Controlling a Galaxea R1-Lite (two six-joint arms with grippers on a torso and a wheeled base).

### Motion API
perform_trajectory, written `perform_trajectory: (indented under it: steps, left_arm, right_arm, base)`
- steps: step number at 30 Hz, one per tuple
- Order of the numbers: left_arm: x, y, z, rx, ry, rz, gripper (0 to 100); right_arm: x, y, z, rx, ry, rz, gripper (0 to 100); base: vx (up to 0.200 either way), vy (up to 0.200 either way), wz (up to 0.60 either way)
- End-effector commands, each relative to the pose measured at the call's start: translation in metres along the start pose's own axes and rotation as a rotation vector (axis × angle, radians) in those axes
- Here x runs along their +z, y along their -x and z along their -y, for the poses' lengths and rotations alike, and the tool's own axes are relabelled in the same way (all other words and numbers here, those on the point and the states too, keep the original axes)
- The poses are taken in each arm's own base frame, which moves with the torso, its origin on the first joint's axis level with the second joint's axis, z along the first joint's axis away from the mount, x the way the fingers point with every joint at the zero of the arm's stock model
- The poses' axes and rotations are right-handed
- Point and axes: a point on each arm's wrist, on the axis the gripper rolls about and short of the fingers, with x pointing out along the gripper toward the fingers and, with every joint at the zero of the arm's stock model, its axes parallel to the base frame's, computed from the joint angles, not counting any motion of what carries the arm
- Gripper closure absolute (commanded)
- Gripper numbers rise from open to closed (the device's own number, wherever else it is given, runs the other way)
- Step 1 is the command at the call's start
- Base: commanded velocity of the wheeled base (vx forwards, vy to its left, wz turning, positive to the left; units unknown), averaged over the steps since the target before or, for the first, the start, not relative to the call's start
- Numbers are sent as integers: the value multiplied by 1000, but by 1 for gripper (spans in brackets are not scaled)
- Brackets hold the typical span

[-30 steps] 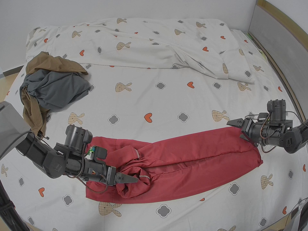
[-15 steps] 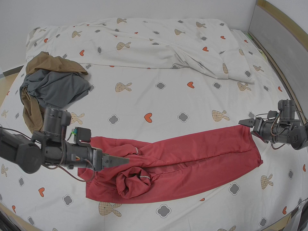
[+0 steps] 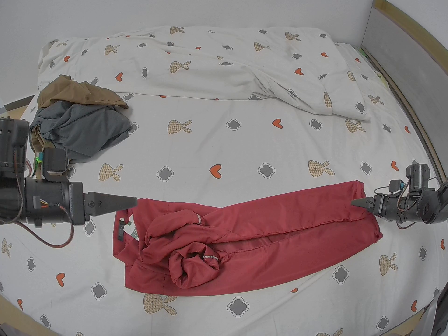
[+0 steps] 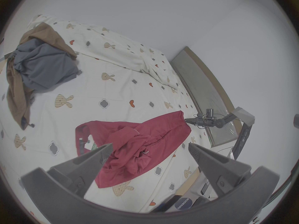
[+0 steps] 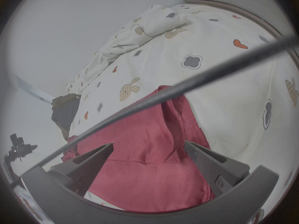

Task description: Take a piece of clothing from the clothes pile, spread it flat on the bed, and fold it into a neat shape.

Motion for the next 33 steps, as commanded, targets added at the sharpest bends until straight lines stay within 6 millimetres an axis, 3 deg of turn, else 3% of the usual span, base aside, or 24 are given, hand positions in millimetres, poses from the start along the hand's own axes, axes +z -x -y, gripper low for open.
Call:
perform_trajectory:
  steps: [1,4,10,15,21,33]
  left_arm:
    - [17,28,9,55,10,58,0]
    - [16,26,8,58,14,50,0]
    - [14,21,4,60,24,30,0]
    - [11,19,3,61,27,17,0]
    - [9,19,3,59,27,12,0]
    - [6,17,2,54,29,-1,0]
  right_arm:
    - [-8,3,18,16,18,-24,0]
    - [-6,5,20,15,21,-16,0]
    - [17,15,42,-31,64,68,0]
    - [14,-3,54,-29,67,37,0]
    - [10,-16,50,57,72,2,0]
    - [15,-21,46,232,46,-12,0]
  base:
    - [0,0,0]
    - [0,0,0]
    - [0,0,0]
    - [0,0,0]
    - [0,0,0]
    - [0,0,0]
